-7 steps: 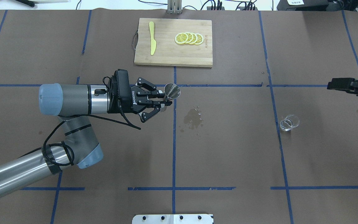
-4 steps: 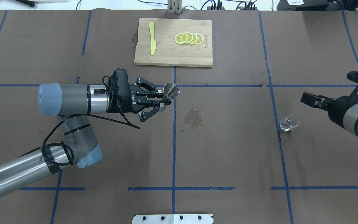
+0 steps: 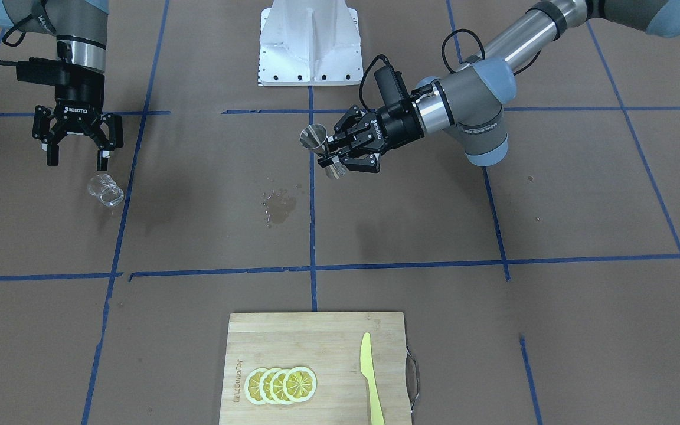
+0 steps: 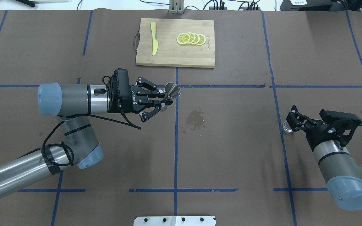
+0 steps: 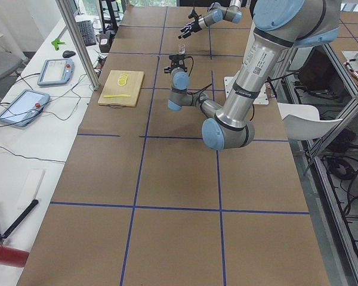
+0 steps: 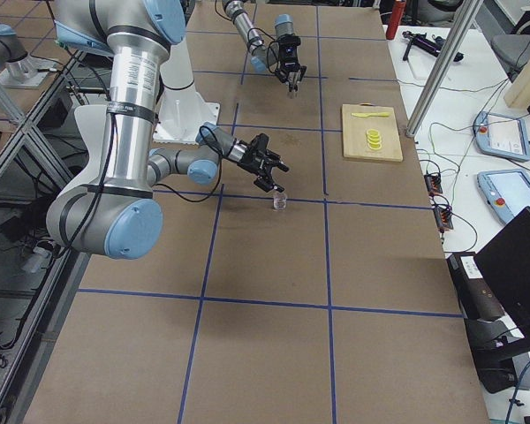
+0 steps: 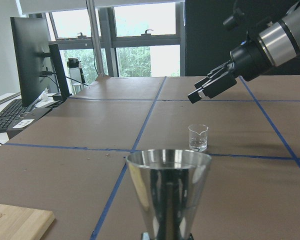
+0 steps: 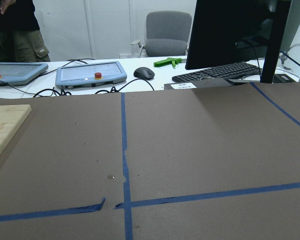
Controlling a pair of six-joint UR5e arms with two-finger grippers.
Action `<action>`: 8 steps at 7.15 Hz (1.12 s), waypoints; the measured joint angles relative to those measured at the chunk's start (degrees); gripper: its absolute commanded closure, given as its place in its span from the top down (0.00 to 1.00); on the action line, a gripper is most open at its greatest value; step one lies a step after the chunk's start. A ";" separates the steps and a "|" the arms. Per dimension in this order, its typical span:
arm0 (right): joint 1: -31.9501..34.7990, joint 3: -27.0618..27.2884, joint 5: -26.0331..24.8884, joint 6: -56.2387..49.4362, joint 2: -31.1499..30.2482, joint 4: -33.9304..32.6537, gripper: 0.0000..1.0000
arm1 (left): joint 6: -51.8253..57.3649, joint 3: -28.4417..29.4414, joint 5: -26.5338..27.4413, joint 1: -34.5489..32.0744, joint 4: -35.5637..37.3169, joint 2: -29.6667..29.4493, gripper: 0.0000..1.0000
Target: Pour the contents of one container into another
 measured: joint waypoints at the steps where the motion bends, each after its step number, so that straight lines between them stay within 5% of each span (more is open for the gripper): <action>1: -1.46 -2.52 -3.46 0.04 0.06 2.01 1.00 | 0.00 0.00 0.00 -0.10 0.01 0.00 0.00; 8: -4.05 -14.28 -10.06 0.15 6.63 3.35 1.00 | -0.27 -0.01 -0.08 -0.63 -0.01 0.08 0.00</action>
